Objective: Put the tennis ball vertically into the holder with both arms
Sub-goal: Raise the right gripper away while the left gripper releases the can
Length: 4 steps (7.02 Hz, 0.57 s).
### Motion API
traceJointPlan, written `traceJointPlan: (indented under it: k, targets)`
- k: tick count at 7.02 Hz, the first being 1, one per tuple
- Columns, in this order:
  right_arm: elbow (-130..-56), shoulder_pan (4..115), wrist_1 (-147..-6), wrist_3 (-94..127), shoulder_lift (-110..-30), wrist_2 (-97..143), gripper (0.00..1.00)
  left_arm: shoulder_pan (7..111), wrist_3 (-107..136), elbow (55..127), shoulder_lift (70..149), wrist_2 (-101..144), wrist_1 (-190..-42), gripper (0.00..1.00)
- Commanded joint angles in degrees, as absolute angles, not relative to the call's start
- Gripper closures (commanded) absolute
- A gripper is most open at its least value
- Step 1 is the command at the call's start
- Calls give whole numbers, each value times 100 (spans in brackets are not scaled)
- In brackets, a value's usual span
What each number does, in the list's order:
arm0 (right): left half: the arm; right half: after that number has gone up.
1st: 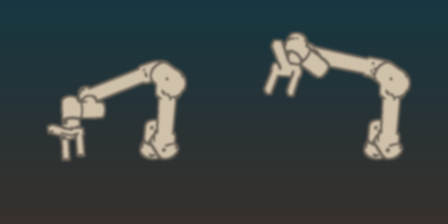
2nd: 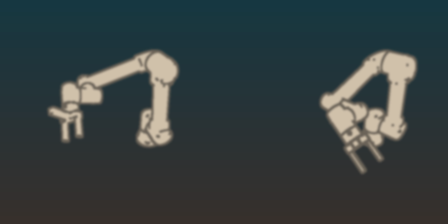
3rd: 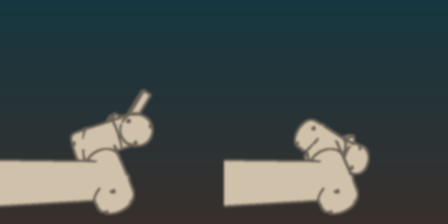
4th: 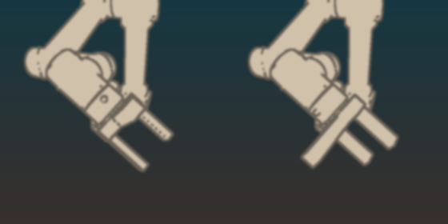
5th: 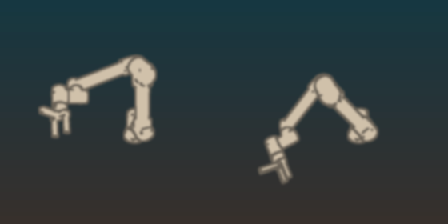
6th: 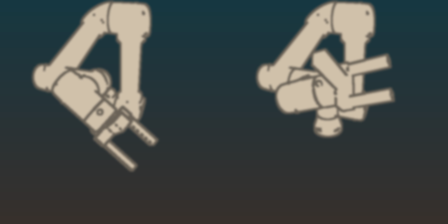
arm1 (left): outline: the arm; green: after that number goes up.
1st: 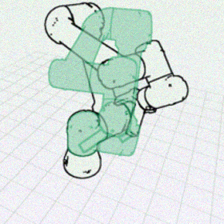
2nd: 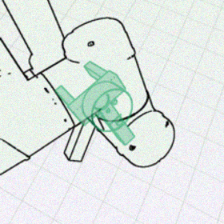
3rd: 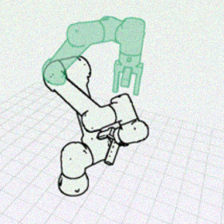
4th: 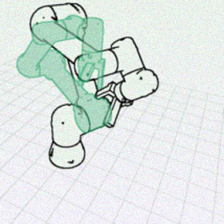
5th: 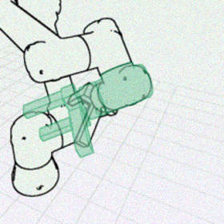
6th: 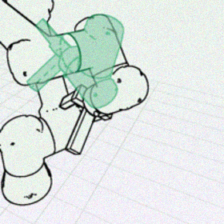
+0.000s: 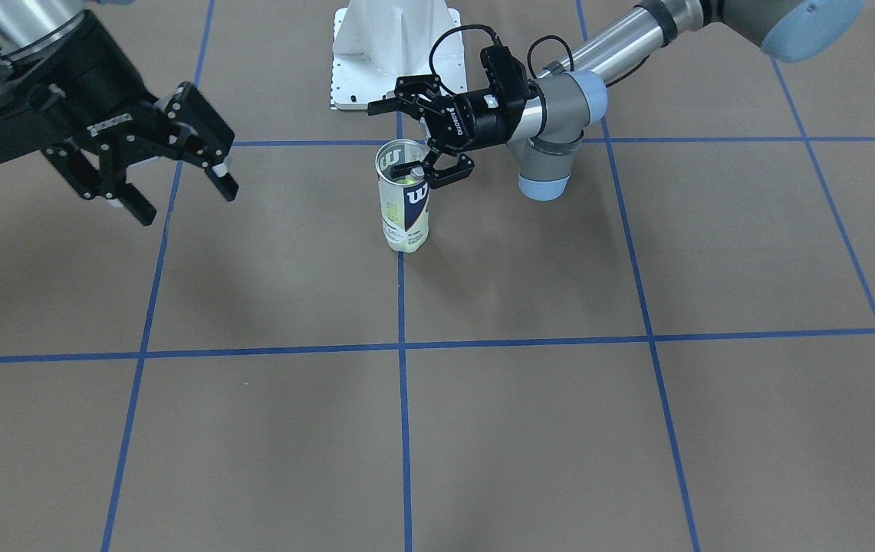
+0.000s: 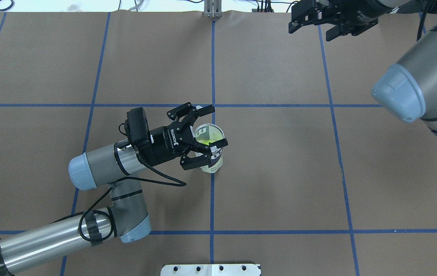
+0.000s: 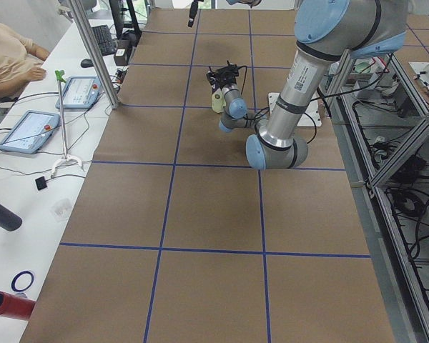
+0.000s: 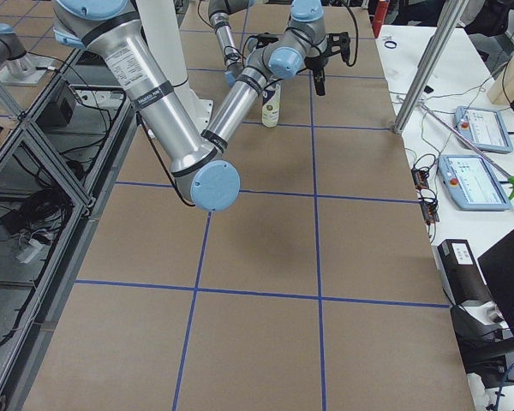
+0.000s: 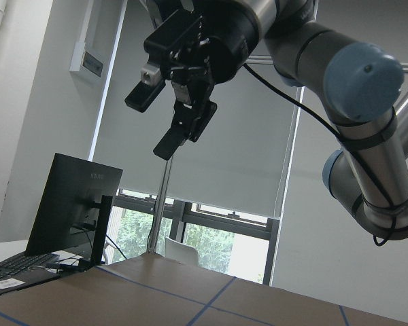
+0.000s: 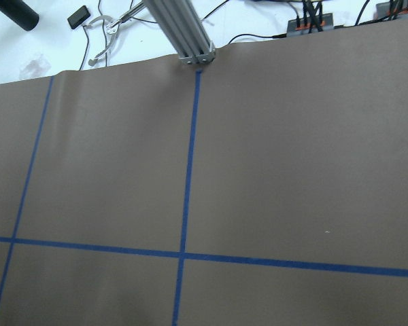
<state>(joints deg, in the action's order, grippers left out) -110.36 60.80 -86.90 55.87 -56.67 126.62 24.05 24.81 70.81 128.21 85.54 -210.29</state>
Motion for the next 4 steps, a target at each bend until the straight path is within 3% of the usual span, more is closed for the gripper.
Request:
traceJointPlan:
  k: [1, 4]
  targets:
    - [-10295, 6852, -8684, 4139, -6000, 12981, 0, 2915, 2522, 7189, 12771, 8595, -20649, 1]
    - [-9547, 7644, -8666, 2063, -6739, 12973, 0, 3732, 2540, 8030, 12149, 9157, -18736, 1]
